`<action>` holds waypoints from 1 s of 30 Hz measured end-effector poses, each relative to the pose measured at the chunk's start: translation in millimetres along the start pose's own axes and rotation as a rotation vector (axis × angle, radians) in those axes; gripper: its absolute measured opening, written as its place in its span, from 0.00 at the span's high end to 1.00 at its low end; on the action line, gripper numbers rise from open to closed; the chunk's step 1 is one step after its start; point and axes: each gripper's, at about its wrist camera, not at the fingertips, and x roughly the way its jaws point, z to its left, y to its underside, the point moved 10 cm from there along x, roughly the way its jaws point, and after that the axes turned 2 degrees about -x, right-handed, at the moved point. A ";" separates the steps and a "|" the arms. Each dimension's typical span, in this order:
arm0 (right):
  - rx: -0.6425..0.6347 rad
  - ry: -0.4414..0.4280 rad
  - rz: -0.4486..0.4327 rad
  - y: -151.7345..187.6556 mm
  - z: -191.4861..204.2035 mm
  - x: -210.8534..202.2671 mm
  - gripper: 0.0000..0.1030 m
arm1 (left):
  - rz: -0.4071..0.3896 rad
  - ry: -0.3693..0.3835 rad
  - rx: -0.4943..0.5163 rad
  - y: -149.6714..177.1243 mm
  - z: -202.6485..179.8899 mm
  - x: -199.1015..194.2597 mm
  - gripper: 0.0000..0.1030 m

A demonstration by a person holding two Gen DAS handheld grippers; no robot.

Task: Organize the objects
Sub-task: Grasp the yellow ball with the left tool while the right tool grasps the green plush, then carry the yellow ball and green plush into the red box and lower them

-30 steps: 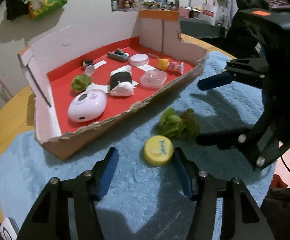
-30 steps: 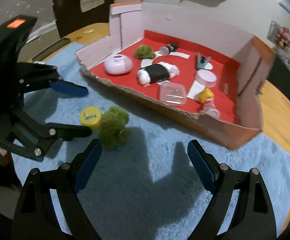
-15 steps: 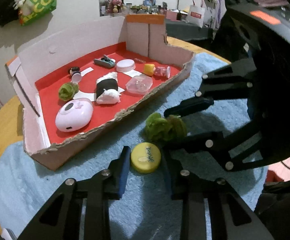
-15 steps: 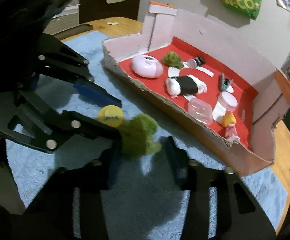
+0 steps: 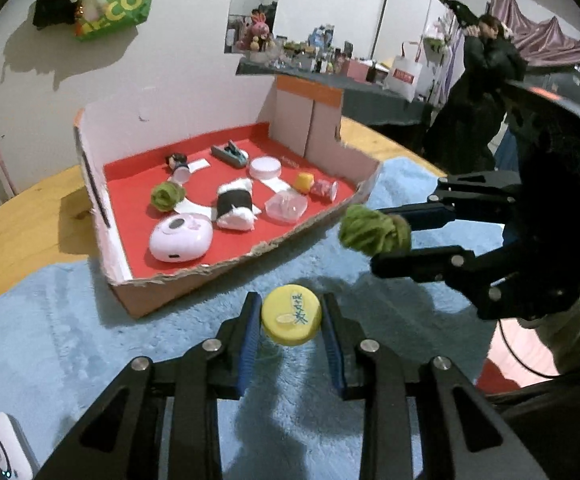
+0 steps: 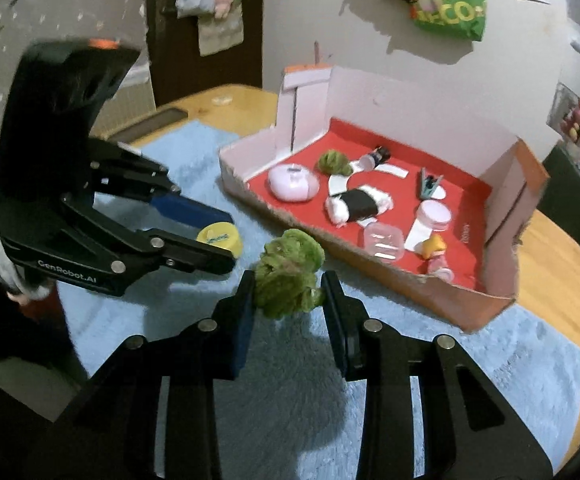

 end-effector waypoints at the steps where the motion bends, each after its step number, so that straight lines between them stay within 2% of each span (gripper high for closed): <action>1: 0.007 0.002 -0.010 -1.7 -1.4 -4.4 0.70 | -0.008 -0.002 -0.003 -1.7 0.7 -3.2 0.70; 8: 0.043 0.039 -0.051 -8.2 -14.4 -22.4 0.70 | -0.040 -0.025 -0.022 -12.0 10.3 -15.6 0.70; 16: 0.075 0.037 -0.048 -8.1 -22.3 -19.2 0.70 | -0.042 -0.014 -0.042 -17.6 11.9 -12.7 0.70; 22: 0.098 0.067 -0.050 -25.0 -38.9 -12.6 0.70 | -0.041 -0.010 -0.051 -50.7 15.9 1.9 0.70; 30: 0.118 0.123 0.029 -44.7 -77.2 18.0 0.70 | 0.026 0.016 -0.084 -98.0 34.2 45.9 0.70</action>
